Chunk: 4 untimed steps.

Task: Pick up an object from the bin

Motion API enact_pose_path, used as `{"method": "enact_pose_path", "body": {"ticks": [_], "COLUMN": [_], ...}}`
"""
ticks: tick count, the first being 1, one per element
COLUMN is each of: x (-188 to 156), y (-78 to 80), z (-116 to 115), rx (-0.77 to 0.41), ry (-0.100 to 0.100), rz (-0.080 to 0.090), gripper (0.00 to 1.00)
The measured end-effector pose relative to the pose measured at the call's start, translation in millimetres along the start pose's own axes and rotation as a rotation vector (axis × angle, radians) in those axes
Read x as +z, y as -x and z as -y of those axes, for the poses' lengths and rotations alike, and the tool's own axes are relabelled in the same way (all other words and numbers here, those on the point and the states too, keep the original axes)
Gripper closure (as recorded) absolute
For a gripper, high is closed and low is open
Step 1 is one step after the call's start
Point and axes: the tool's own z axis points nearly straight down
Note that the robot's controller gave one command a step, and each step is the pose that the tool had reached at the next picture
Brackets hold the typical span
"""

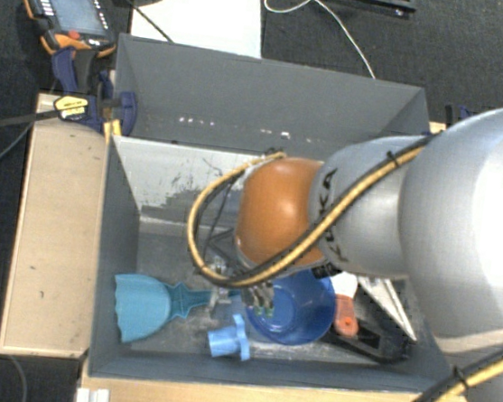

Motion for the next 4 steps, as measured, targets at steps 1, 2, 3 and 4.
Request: {"method": "enact_pose_path", "body": {"ticks": [1,2,3,4], "x": [0.0,0.1,0.1,0.1], "y": [0.0,0.0,-0.1,-0.1], "z": [0.1,0.1,0.2,0.2], "rx": [0.006,0.01,0.013,0.017], "ry": [0.0,0.0,0.0,0.0], "rz": [0.0,0.0,0.0,-0.001], "gripper": [1.0,1.0,1.0,1.0]}}
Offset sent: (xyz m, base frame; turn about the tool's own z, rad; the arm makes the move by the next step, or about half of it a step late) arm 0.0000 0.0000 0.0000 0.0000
